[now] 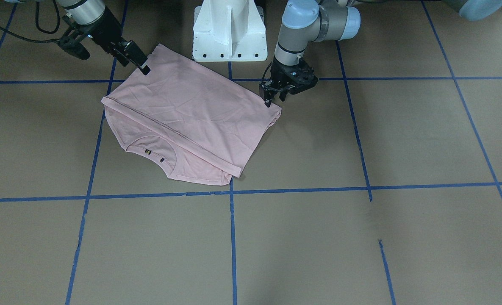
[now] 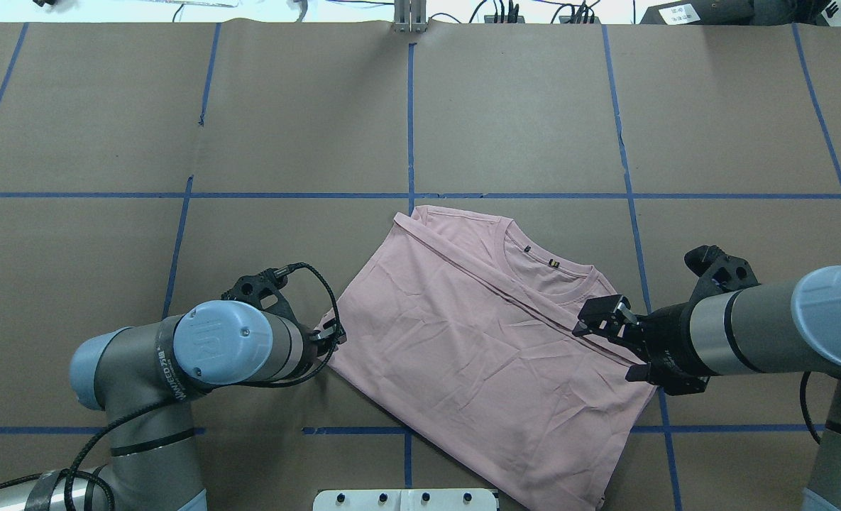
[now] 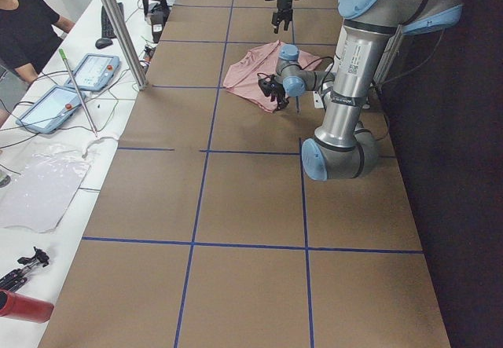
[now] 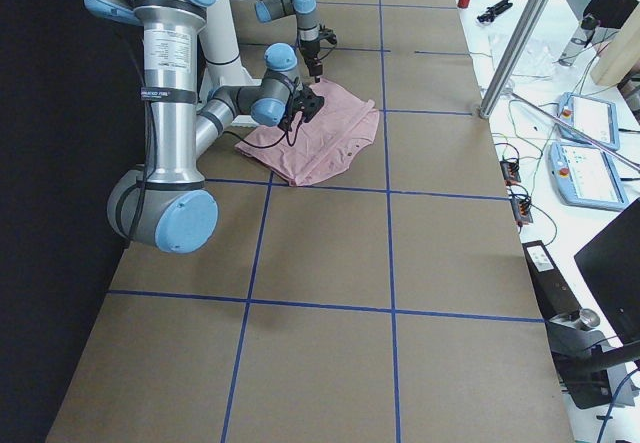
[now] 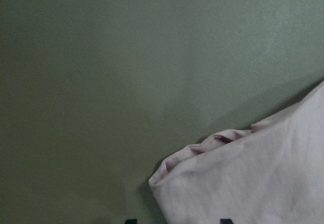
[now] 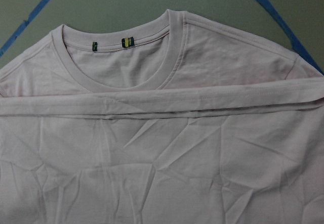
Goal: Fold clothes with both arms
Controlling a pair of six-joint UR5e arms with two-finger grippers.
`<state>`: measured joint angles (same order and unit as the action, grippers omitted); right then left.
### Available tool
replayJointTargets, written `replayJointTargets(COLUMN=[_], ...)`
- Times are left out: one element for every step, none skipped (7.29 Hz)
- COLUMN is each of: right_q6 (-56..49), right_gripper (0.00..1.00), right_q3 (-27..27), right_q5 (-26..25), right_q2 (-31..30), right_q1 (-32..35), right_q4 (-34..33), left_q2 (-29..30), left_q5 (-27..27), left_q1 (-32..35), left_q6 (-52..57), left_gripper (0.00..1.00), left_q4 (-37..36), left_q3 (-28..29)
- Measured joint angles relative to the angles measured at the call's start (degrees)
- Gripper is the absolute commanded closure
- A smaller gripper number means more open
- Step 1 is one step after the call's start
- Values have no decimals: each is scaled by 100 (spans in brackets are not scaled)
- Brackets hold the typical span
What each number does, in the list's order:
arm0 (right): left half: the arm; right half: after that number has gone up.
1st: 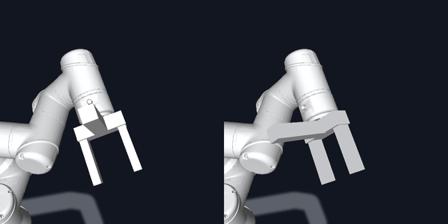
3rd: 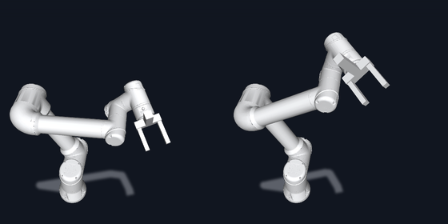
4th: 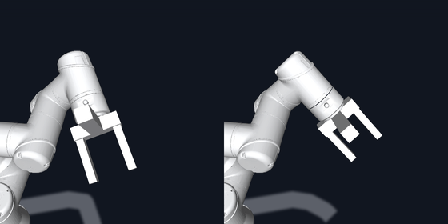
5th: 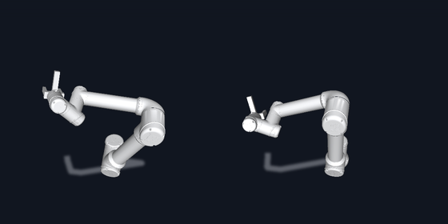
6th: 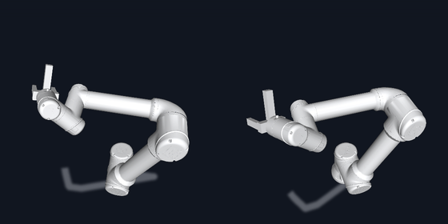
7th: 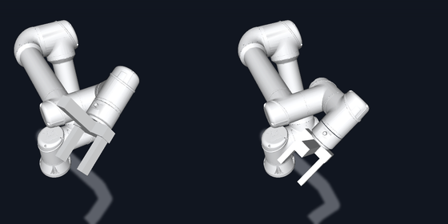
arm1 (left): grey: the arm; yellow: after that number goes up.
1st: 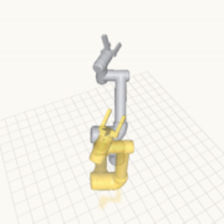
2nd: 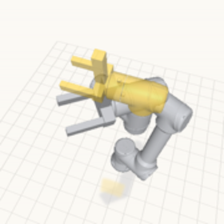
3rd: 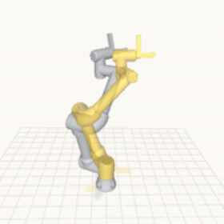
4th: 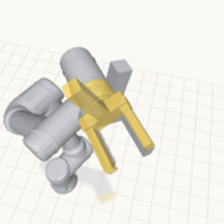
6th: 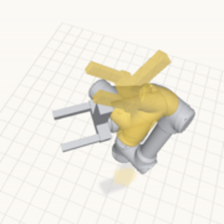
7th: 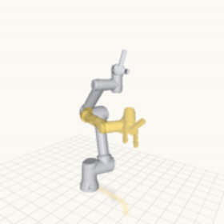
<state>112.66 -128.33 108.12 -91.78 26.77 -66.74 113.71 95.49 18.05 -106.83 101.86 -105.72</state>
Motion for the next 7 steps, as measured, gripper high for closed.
replayJointTargets(right_q6=[-16, -22, -24, -24, -25, -25, -25], right_gripper=[0, 0, 0, 0, 0, 0, 0], right_q3=[15, 25, 31, 34, 38, 45, 49], right_q5=[-1, -1, -3, -5, -5, -8, -9], right_q2=[5, 4, 1, -2, -8, -11, -10], right_q1=[31, 42, 48, 52, 55, 56, 60], right_q4=[-3, -5, -6, -4, -2, -4, -5], left_q2=[6, 12, 16, 18, 19, 20, 20], left_q5=[-66, -112, -139, -151, -155, -157, -157], left_q1=[-5, -7, -4, 4, 12, 43, 133], left_q6=[8, 11, 13, 13, 13, 15, 100], left_gripper=[58, 78, 100, 100, 100, 100, 100], left_q4=[-5, -10, -13, -15, -16, -39, -116], left_q3=[59, 86, 97, 106, 108, 86, 17])
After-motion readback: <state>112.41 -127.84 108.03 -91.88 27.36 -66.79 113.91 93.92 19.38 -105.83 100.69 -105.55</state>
